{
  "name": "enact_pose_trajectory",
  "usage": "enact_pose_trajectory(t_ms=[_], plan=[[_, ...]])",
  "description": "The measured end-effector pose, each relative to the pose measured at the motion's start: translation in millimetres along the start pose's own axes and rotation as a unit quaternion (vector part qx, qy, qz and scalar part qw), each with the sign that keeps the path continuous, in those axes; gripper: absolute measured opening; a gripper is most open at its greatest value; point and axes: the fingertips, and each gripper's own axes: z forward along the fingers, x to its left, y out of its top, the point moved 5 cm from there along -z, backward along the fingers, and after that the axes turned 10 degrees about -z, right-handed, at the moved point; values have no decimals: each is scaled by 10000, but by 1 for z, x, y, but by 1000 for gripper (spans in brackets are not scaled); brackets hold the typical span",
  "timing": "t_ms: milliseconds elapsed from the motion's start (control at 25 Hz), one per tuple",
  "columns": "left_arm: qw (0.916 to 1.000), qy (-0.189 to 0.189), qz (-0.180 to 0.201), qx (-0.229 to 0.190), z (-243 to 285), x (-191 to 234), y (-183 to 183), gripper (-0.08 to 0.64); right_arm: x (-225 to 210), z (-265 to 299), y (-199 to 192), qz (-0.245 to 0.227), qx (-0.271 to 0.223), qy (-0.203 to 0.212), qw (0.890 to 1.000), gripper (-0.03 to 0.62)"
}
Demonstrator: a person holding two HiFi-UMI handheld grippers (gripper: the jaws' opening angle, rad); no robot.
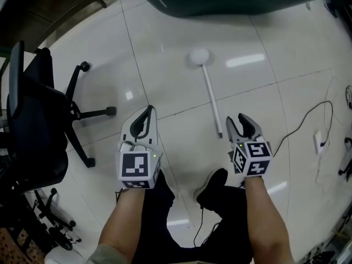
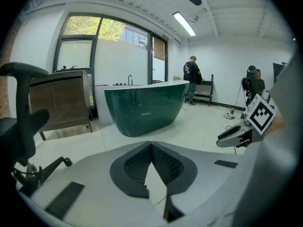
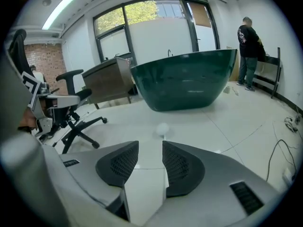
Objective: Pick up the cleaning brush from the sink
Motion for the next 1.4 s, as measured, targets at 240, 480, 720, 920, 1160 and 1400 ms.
enact_pose_trajectory(t_ms=[240,480,720,920,1160,1400], plan=[[9995,32,57,-321,62,19,-41,-2,-14,118,-98,-99,640,152,9978,169],[9955,-305,-265,-857,92,31,-32,-3,-22,210,-168,-397,983,115,9943,169],[9945,-311,-430,-902,109,38,-29,-3,-28,245,-213,-468,1374,65,9894,192],[9942,-398,-546,-842,123,29,-32,-3,-28,256,-227,-535,1526,111,9868,210],[9934,-582,-577,-799,131,22,-27,-3,-30,271,-251,-418,1845,211,9817,232],[9919,-586,-877,-711,135,35,-32,-3,-33,274,-251,-342,1711,85,9846,253]])
